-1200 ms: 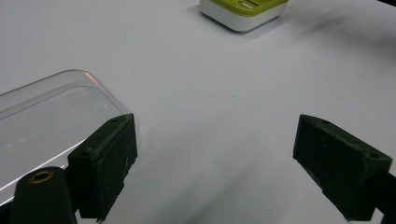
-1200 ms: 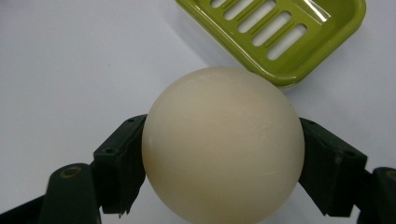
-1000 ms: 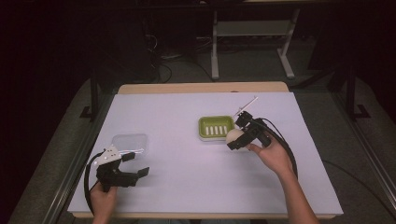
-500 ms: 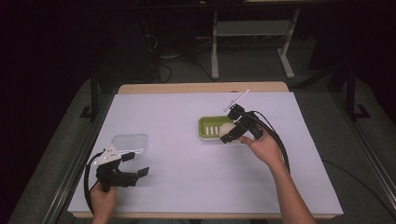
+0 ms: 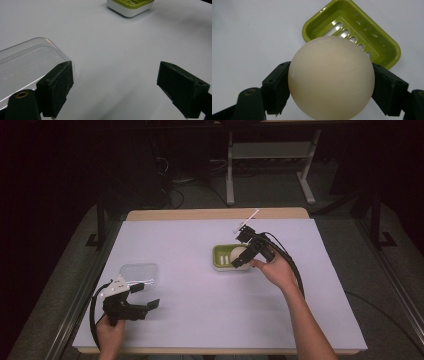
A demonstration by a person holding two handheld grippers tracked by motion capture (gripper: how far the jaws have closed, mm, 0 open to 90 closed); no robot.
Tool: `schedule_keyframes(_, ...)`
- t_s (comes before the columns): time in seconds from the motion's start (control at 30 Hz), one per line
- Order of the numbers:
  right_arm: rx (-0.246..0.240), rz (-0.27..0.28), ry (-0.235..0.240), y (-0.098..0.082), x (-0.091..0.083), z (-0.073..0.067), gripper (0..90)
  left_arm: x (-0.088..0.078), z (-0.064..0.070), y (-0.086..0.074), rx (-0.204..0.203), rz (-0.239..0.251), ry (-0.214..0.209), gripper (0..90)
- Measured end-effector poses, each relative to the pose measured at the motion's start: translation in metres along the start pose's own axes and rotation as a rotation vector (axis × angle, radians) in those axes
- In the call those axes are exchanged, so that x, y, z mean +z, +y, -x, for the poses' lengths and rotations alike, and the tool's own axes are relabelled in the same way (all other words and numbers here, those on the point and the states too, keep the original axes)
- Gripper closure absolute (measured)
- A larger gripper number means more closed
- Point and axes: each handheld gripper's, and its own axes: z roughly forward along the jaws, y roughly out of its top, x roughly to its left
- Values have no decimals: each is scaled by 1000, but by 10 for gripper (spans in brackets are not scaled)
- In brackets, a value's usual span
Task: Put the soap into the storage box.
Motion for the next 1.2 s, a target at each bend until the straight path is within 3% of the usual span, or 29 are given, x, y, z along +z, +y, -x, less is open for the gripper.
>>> schedule_keyframes(0.47, 1, -10, -16, 22, 11, 5, 230, -1, 0, 0, -5, 2, -2, 129)
schedule_keyframes(0.9, 45, -40, -44, 32, 38, 15, 230, -1, -1, 0, 2, 0, -1, 128)
schedule_keyframes(1.2, 76, -36, -49, 34, 45, 21, 230, 0, -1, 0, -1, 1, -5, 129)
